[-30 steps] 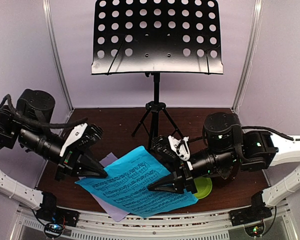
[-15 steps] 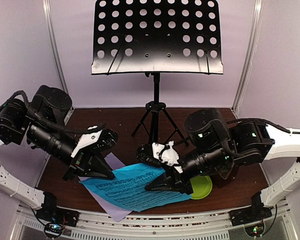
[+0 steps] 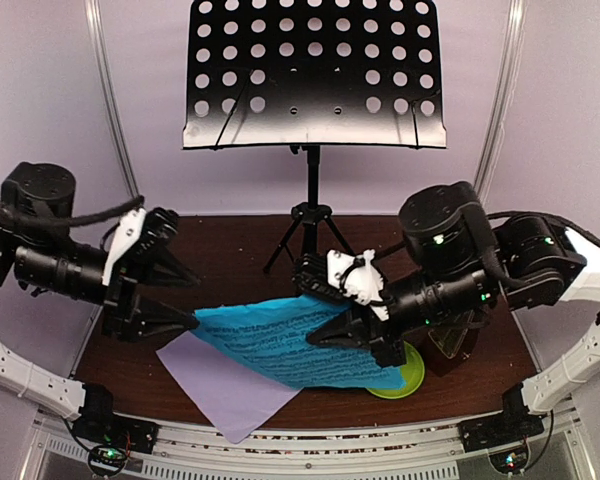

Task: Set up the instrument practice props

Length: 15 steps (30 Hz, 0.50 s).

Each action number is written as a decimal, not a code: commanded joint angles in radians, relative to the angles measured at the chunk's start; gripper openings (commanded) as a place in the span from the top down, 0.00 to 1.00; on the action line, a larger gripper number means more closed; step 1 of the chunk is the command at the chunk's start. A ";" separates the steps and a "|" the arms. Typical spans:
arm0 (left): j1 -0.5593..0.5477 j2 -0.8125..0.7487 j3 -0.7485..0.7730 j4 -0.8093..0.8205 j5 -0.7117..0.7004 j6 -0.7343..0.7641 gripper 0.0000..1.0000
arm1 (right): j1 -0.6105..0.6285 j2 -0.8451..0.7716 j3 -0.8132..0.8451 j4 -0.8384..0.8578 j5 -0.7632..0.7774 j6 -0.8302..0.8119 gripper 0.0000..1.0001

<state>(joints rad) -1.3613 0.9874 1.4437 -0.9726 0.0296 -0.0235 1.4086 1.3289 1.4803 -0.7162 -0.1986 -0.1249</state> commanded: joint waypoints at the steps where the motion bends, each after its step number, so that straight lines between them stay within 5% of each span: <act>1: -0.002 -0.072 0.001 0.118 -0.241 -0.029 0.39 | 0.002 -0.074 0.091 -0.030 0.136 -0.046 1.00; 15: -0.002 -0.042 0.106 0.327 -0.600 0.027 0.39 | -0.051 -0.158 0.308 0.215 0.386 -0.179 1.00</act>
<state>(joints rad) -1.3617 0.9180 1.5028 -0.7727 -0.4335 -0.0315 1.3827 1.1873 1.7432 -0.6384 0.0746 -0.2428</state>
